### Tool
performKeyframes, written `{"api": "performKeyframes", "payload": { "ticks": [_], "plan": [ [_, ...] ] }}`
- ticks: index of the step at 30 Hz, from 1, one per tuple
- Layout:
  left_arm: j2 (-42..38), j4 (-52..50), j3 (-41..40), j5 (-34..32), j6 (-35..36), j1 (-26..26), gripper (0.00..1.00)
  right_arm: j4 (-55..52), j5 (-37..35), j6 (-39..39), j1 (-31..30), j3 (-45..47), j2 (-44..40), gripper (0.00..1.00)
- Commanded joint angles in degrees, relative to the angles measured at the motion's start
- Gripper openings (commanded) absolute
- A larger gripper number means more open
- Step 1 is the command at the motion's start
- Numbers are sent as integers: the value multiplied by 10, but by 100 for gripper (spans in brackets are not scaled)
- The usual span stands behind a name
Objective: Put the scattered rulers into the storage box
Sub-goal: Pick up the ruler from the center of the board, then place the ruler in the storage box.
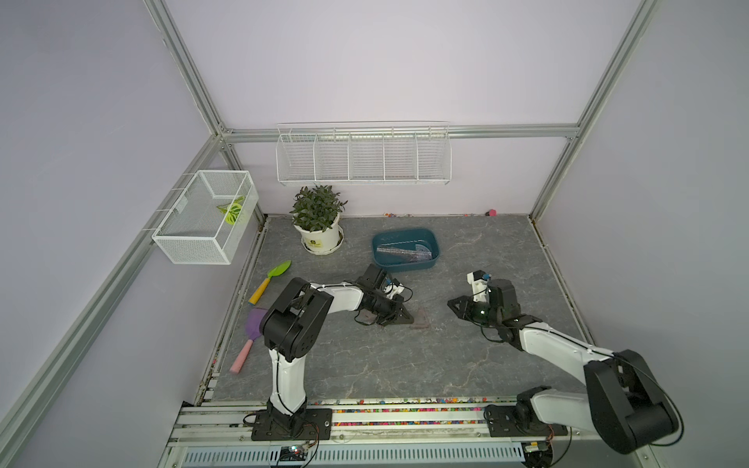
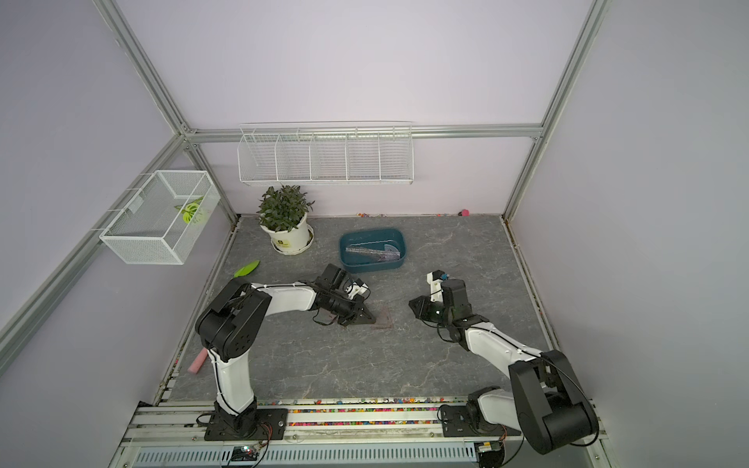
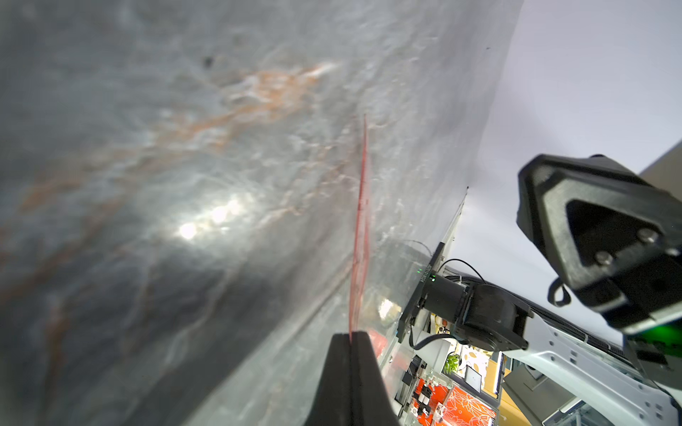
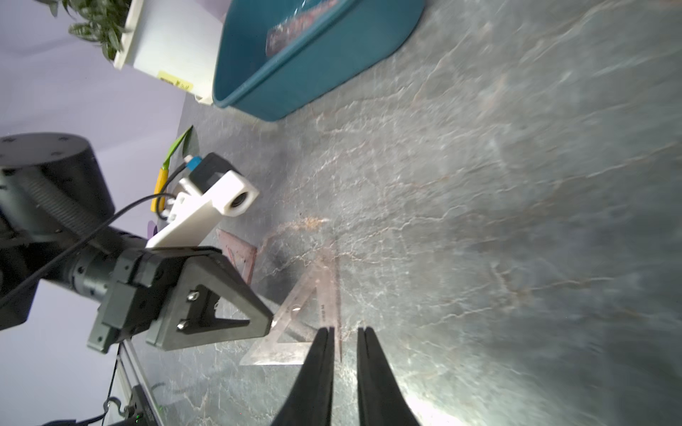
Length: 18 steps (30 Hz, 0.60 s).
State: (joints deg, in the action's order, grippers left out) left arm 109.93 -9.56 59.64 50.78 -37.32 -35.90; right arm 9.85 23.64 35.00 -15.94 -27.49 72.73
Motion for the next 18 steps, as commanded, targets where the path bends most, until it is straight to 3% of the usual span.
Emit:
{"api": "performKeyframes", "payload": {
  "ticks": [1,9,18],
  "plan": [
    [-32,-7,3,-6,-1,0,0,-45,0,-16,6,3,2,18],
    [-52,-8,47,-30,-16,12,0,-51,0,-18,6,9,-17,17],
    [66,-55,262,-69,-39,59,0,-45,8,-21,6,13,-23,16]
  ]
}}
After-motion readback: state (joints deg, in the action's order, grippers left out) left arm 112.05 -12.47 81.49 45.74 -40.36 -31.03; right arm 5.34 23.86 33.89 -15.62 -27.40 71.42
